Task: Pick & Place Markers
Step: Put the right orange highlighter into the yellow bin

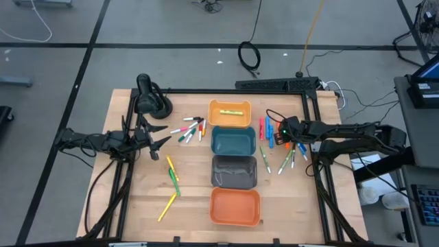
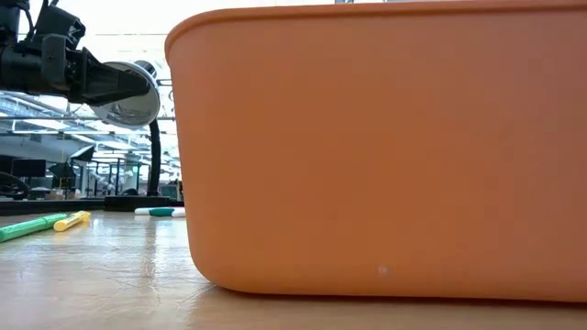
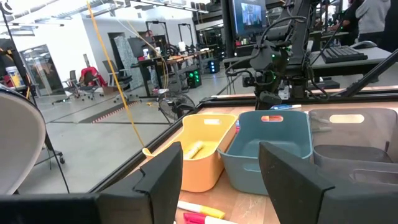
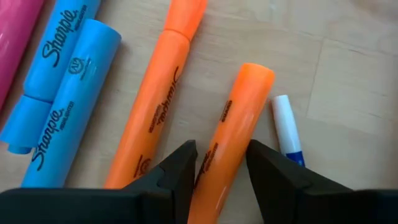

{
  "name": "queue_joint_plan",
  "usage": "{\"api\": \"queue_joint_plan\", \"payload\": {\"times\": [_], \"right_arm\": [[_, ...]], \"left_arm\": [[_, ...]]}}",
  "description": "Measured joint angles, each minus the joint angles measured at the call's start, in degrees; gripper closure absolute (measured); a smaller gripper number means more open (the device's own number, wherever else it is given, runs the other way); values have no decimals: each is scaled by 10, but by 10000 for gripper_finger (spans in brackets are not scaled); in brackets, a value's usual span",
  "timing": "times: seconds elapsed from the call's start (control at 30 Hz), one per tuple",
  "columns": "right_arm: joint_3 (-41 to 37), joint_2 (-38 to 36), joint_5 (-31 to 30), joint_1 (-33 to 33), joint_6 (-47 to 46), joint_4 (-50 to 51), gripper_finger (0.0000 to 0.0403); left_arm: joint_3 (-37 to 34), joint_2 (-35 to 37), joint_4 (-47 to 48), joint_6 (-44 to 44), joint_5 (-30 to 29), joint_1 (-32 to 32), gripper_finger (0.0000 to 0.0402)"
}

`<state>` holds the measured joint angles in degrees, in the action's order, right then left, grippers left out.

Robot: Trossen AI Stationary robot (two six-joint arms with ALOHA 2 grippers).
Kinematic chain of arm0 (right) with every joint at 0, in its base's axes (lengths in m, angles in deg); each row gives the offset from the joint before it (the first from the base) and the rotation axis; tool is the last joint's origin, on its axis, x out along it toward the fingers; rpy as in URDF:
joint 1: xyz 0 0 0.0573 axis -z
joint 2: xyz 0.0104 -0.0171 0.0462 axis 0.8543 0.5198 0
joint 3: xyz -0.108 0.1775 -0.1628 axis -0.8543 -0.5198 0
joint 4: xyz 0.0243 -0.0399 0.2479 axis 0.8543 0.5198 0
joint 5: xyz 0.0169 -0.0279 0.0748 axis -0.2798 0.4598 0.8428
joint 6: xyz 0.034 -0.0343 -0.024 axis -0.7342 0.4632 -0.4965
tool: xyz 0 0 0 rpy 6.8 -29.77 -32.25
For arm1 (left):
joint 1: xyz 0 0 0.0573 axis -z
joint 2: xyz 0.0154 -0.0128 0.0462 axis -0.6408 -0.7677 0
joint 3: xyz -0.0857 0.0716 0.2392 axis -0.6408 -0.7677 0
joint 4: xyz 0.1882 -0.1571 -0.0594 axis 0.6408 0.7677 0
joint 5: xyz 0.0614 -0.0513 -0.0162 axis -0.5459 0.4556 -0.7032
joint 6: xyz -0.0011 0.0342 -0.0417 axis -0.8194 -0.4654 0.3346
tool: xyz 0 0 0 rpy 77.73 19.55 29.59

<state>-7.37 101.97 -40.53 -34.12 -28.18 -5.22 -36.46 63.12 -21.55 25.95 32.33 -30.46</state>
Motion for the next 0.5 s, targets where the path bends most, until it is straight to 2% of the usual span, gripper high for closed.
{"api": "queue_joint_plan", "payload": {"times": [0.2,0.43,0.5], "right_arm": [[-1,1,-2,0,11,-2,278],[-1,-23,-6,0,54,-34,354],[0,-40,-4,1,70,-45,355]], "left_arm": [[0,0,0,0,0,0,188],[0,0,0,0,0,0,188],[0,0,0,0,0,0,188]]}}
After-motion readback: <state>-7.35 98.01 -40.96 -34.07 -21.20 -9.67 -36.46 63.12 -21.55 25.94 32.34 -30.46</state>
